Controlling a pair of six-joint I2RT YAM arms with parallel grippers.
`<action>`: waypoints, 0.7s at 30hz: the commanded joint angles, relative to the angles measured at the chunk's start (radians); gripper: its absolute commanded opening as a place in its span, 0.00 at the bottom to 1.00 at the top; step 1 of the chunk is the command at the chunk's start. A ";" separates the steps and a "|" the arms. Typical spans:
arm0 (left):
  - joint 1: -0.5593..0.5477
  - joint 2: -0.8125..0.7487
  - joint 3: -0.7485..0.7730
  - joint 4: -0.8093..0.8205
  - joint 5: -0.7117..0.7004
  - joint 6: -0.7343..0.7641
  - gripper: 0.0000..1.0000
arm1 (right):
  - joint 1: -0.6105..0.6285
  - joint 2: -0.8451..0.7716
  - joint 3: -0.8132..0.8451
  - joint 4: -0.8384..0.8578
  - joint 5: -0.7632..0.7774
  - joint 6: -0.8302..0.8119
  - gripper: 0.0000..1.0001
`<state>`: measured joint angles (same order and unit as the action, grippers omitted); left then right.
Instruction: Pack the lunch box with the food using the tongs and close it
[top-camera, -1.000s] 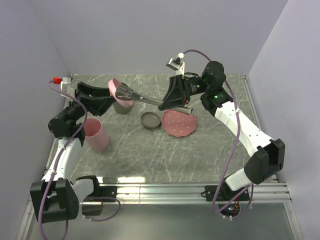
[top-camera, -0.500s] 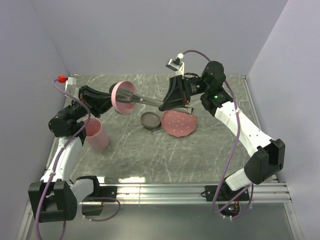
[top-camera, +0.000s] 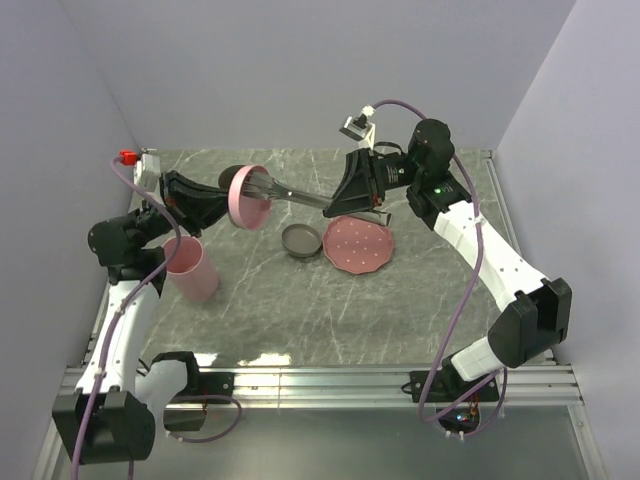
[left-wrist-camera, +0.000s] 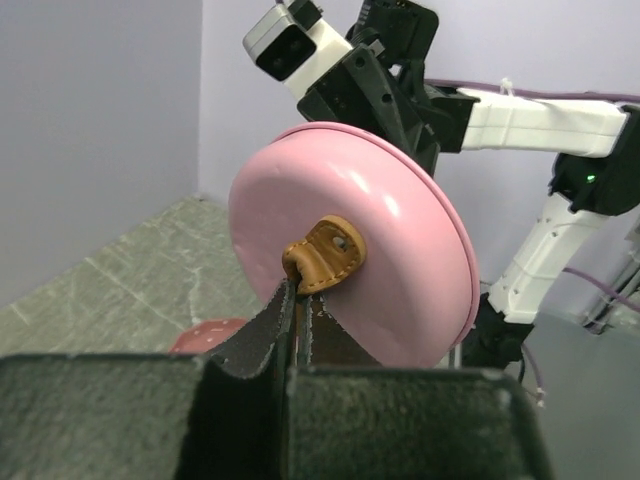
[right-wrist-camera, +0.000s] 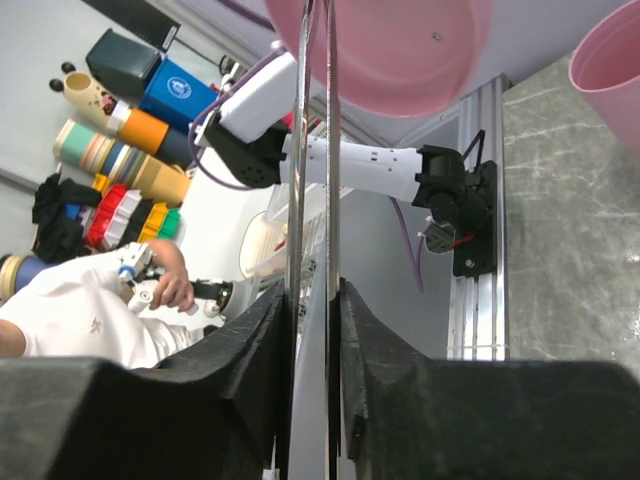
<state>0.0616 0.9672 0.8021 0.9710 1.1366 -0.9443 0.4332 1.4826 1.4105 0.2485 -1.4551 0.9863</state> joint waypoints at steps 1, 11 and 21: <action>0.000 -0.061 0.084 -0.391 0.006 0.266 0.01 | -0.019 -0.036 0.041 -0.063 0.007 -0.064 0.33; 0.098 -0.096 0.284 -1.177 -0.090 0.812 0.01 | -0.068 -0.036 0.084 -0.412 0.050 -0.357 0.62; 0.181 -0.105 0.466 -1.775 -0.435 1.409 0.01 | -0.103 -0.004 0.169 -0.856 0.183 -0.696 0.68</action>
<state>0.2367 0.8772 1.2072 -0.5938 0.8612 0.2153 0.3367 1.4830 1.5097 -0.4370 -1.3243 0.4393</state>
